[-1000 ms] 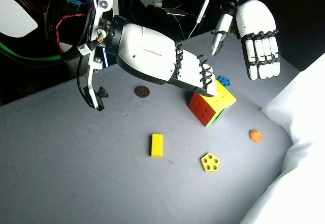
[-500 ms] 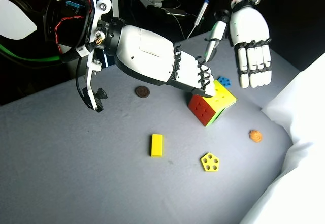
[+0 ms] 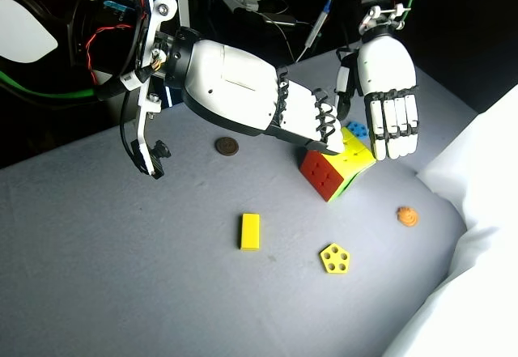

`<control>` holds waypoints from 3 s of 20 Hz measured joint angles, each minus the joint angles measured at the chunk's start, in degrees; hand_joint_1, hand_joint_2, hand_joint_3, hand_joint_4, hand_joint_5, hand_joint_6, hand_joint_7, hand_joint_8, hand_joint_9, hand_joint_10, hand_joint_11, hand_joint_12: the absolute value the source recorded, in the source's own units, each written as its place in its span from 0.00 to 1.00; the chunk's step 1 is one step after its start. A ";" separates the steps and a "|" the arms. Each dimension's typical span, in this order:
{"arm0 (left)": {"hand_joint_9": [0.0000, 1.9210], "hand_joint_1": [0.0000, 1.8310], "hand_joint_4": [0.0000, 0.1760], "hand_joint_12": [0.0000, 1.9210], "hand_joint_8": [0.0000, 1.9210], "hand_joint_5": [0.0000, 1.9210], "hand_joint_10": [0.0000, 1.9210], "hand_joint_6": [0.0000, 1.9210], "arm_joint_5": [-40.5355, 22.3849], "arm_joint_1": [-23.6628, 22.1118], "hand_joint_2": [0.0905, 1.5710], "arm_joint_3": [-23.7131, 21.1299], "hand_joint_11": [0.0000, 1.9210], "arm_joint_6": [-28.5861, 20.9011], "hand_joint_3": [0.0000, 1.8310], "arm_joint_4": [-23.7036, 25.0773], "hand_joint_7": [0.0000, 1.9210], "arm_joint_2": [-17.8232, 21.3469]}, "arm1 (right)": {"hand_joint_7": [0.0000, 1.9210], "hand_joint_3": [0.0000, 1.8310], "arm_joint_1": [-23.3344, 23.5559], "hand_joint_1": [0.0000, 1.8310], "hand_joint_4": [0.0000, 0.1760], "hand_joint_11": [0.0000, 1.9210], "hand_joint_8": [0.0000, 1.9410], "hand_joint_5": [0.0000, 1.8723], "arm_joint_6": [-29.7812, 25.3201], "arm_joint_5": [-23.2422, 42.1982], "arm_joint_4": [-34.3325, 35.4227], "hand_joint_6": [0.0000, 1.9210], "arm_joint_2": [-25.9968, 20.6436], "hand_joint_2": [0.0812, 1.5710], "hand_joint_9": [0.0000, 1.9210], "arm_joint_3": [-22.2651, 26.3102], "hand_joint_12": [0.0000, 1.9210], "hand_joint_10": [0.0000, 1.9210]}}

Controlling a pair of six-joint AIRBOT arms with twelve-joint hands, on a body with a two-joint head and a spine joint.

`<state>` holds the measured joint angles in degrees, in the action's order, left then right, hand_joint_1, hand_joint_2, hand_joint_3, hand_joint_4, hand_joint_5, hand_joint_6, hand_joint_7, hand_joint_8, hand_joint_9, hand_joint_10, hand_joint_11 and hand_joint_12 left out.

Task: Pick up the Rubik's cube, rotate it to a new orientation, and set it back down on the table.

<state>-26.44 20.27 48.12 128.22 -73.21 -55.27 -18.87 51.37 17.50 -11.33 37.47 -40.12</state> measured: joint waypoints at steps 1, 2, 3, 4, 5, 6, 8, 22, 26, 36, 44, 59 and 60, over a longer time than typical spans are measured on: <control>0.01 0.55 0.00 0.07 0.00 0.00 0.00 0.00 -0.37 0.00 0.64 0.33 0.00 0.59 0.00 -1.07 0.00 -0.33 | 0.00 0.01 0.00 0.00 0.00 0.00 0.00 0.00 0.00 -0.02 -0.02 0.00 0.00 0.82 0.00 0.00 0.00 0.00; 0.01 0.54 0.00 0.07 0.00 0.00 0.00 0.00 -1.38 0.00 0.64 0.66 0.00 0.76 0.00 -2.45 0.00 -1.01 | 0.00 0.01 0.00 0.00 0.00 0.00 0.00 0.00 0.00 -0.02 -0.02 0.00 0.00 0.82 0.00 0.00 0.00 0.00; 0.01 0.54 0.00 0.09 0.00 0.00 0.00 0.00 -1.95 0.00 0.62 0.81 0.00 0.79 0.00 -3.23 0.00 -1.44 | 0.00 0.01 0.00 0.00 0.00 0.00 0.00 0.00 0.02 0.02 -0.02 0.00 0.00 0.83 0.00 0.00 0.00 0.00; 0.01 0.52 0.00 0.08 0.00 0.00 0.00 0.00 -2.99 0.00 0.63 0.81 0.00 0.76 0.00 -4.17 0.00 -2.14 | 0.00 0.01 0.00 0.00 0.00 0.00 0.00 0.00 0.02 0.04 -0.02 0.00 0.00 0.83 0.00 0.00 0.00 0.00; 0.01 0.52 0.00 0.08 0.00 0.00 0.00 0.00 -3.56 0.00 0.63 0.81 0.00 0.79 0.00 -4.72 0.00 -2.80 | 0.00 0.01 0.00 0.00 0.00 0.00 0.00 0.00 0.02 0.04 -0.02 0.00 0.00 0.83 0.00 0.00 0.00 0.00; 0.01 0.52 0.00 0.08 0.00 0.00 0.00 0.00 -4.15 0.00 0.63 0.81 0.00 0.79 0.00 -5.53 0.00 -3.56 | 0.00 0.01 0.00 0.00 0.00 0.00 0.00 0.00 0.00 0.07 -0.02 0.00 0.00 0.83 0.00 0.00 0.00 0.00; 0.01 0.55 0.00 0.10 0.00 0.00 0.00 0.00 -4.96 -0.02 0.61 0.94 0.00 0.81 0.00 -6.73 0.00 -4.90 | 0.00 0.01 -0.15 0.00 0.00 0.00 0.00 0.00 0.02 0.15 0.00 0.00 0.00 0.83 0.00 0.00 0.00 0.00; 0.01 0.55 0.00 0.05 0.00 0.00 0.00 0.00 -7.93 -0.50 0.58 4.20 0.00 4.00 0.00 -12.44 0.00 -8.44 | 0.00 0.01 -0.31 0.00 0.00 0.00 0.00 0.00 0.04 0.22 -0.04 0.00 0.00 0.83 0.00 0.02 0.00 0.00; 0.01 0.55 0.00 0.06 0.00 0.00 0.00 0.00 -8.50 0.02 0.58 5.16 0.00 4.00 0.00 -13.07 0.00 -9.44 | 0.00 0.00 -0.31 0.00 0.00 0.00 0.00 0.00 0.09 0.20 -0.04 0.00 0.00 0.83 0.00 0.02 0.00 0.00; 0.00 0.54 0.00 0.05 0.00 0.00 0.00 0.00 -8.76 0.87 0.59 7.34 0.00 3.98 0.00 -13.86 0.00 -11.52 | 0.00 0.00 -0.31 0.00 0.00 0.00 0.00 0.00 0.13 0.20 -0.39 0.00 0.00 0.84 0.00 0.09 0.00 0.00; 0.00 0.54 0.00 0.03 0.00 0.00 0.00 0.00 -8.81 0.87 0.59 7.91 0.00 3.76 0.00 -13.31 0.00 -12.39 | 0.00 0.00 -0.31 0.00 0.00 0.00 0.00 0.00 0.13 0.20 -0.44 0.00 0.00 0.84 0.00 0.07 0.00 0.00; 0.11 0.58 0.00 0.77 0.61 0.22 0.66 0.27 -9.64 0.42 0.71 8.20 0.02 3.23 0.00 -11.65 0.10 -12.61 | 0.00 0.00 -0.31 0.00 0.00 0.00 0.00 0.00 0.13 0.20 -0.44 0.00 0.00 0.83 0.00 0.09 0.00 0.00; 0.12 0.61 0.00 0.80 0.66 0.17 0.70 0.46 -9.40 0.44 0.71 8.20 0.04 2.91 0.00 -11.91 0.11 -12.61 | 0.00 0.00 -0.31 0.00 0.00 0.00 0.00 0.00 0.13 0.22 -0.44 0.00 0.00 0.83 0.00 0.09 0.00 0.00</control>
<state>-35.83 20.71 56.31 131.13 -85.12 -67.88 -19.18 51.51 17.72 -11.77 37.47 -40.03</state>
